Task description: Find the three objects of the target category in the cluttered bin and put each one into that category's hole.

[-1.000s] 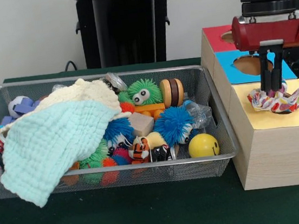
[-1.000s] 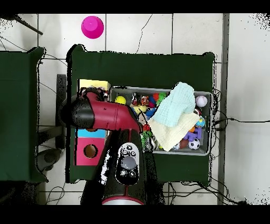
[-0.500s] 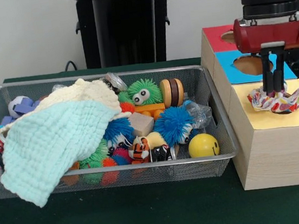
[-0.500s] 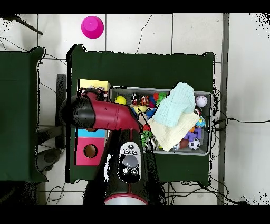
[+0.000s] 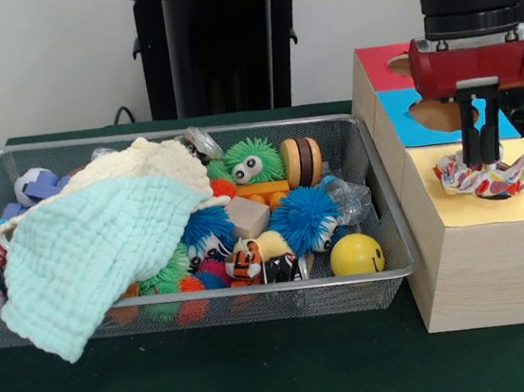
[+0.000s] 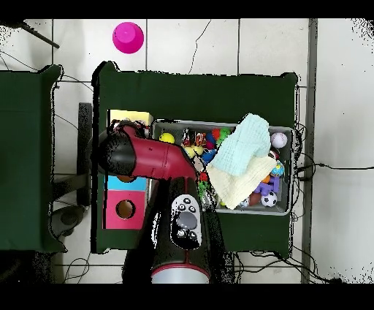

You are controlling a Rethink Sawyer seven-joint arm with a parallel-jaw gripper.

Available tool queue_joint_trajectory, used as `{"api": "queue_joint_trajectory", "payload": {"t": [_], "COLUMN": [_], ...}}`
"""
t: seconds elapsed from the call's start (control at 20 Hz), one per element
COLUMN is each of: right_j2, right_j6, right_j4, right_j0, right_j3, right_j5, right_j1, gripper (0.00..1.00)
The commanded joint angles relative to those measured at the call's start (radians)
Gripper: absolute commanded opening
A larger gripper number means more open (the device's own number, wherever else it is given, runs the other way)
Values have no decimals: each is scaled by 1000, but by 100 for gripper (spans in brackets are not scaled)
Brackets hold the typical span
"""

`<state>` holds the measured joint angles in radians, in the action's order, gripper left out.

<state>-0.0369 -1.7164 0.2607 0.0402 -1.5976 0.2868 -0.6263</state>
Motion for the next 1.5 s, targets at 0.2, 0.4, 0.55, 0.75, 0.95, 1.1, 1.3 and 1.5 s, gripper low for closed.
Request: {"api": "queue_joint_trajectory", "payload": {"t": [0.2, 0.4, 0.55, 0.75, 0.95, 1.1, 1.3, 1.5], "right_j2": [102, 104, 113, 116, 108, 110, 126, 143], "right_j6": [-179, -184, -187, -185, -182, -187, -203, -221], "right_j4": [40, 42, 48, 44, 35, 38, 59, 91], "right_j0": [-40, -41, -47, -47, -43, -42, -48, -55], "right_j3": [-106, -107, -115, -116, -107, -111, -119, -126], "right_j5": [108, 113, 108, 93, 80, 69, 73, 86], "right_j1": [31, 37, 37, 49, 69, 73, 63, 42], "gripper": [0, 0, 0, 0, 0, 0, 0, 0]}}
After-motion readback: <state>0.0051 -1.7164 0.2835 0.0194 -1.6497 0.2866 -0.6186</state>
